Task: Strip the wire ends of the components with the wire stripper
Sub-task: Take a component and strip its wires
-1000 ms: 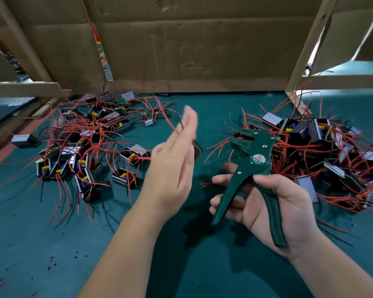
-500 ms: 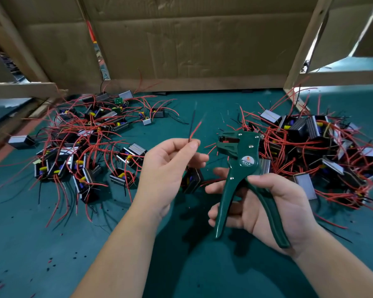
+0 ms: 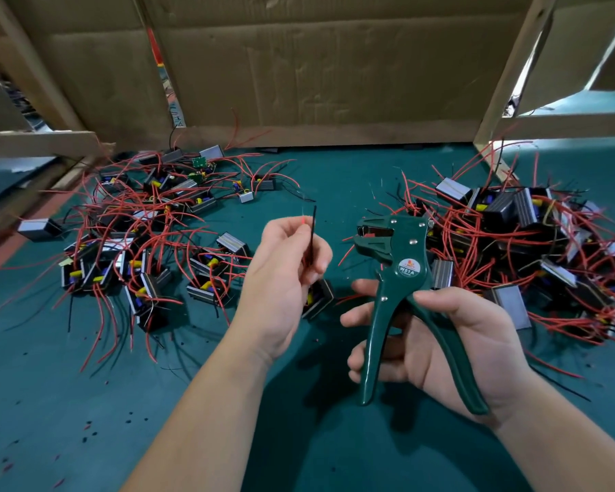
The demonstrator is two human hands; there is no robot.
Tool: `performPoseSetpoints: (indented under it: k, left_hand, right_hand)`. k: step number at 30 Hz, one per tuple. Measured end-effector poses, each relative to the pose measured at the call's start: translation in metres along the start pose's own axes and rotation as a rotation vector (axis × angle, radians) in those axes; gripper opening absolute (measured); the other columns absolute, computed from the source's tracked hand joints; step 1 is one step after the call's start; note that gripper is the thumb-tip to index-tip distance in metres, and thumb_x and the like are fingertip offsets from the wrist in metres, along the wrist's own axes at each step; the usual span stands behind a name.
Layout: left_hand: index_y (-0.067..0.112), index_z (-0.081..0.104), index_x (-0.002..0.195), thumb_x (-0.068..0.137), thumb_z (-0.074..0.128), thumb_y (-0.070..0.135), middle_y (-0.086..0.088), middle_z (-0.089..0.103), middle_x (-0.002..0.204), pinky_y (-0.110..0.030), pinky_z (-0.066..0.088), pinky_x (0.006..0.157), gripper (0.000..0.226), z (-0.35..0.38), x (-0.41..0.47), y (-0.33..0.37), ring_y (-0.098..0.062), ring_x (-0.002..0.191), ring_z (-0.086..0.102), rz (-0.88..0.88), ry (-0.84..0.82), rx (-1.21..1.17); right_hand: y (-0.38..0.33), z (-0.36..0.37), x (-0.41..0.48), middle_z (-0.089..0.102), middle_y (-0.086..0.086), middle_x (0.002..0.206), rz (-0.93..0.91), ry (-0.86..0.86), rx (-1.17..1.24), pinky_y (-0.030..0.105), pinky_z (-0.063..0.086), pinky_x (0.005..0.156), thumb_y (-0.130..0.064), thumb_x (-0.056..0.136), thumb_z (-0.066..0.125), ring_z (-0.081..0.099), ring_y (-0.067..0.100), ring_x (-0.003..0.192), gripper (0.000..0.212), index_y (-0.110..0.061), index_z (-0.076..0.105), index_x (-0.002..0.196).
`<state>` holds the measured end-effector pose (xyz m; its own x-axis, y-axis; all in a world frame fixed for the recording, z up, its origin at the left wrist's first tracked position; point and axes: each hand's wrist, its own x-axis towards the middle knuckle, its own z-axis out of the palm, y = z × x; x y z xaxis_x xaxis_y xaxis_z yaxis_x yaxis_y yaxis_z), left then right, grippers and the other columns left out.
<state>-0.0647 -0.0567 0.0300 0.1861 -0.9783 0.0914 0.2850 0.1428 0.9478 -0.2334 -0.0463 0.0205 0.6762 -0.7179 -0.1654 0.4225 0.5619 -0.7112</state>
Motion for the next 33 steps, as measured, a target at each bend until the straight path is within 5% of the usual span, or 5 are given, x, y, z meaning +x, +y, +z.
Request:
performPoseSetpoints:
  k: [13, 29, 33]
  left_hand:
    - [0.031, 0.077, 0.084, 0.080, 0.063, 0.023, 0.015, 0.064, 0.072, -0.014, 0.041, 0.061, 0.016, -0.0081, -0.0001, -0.0042, -0.002, 0.060, 0.048, 0.018, -0.121, 0.171]
    - [0.012, 0.066, 0.076, 0.088, 0.062, 0.003, 0.016, 0.061, 0.056, -0.005, 0.038, 0.052, 0.016, -0.0038, -0.0028, 0.0048, 0.005, 0.048, 0.049, 0.150, 0.027, 0.220]
    - [0.019, 0.066, 0.072, 0.088, 0.065, 0.006, 0.013, 0.062, 0.060, -0.010, 0.042, 0.056, 0.020, -0.0065, -0.0010, 0.0013, 0.001, 0.057, 0.051, 0.191, 0.020, 0.326]
  right_hand:
    - [-0.0021, 0.0004, -0.0040, 0.065, 0.028, 0.101, -0.005, -0.046, -0.075, 0.056, 0.053, 0.072, -0.033, 0.053, 0.082, 0.063, 0.046, 0.073, 0.076, 0.002, 0.061, 0.118]
    - [-0.0070, 0.0015, -0.0097, 0.064, 0.027, 0.096, 0.041, -0.133, -0.087, 0.054, 0.052, 0.073, -0.032, 0.060, 0.079, 0.063, 0.045, 0.075, 0.072, 0.003, 0.060, 0.120]
    - [-0.0074, 0.0023, -0.0101, 0.065, 0.026, 0.097, 0.051, -0.182, -0.052, 0.051, 0.053, 0.072, -0.031, 0.065, 0.077, 0.063, 0.046, 0.076, 0.066, 0.001, 0.060, 0.120]
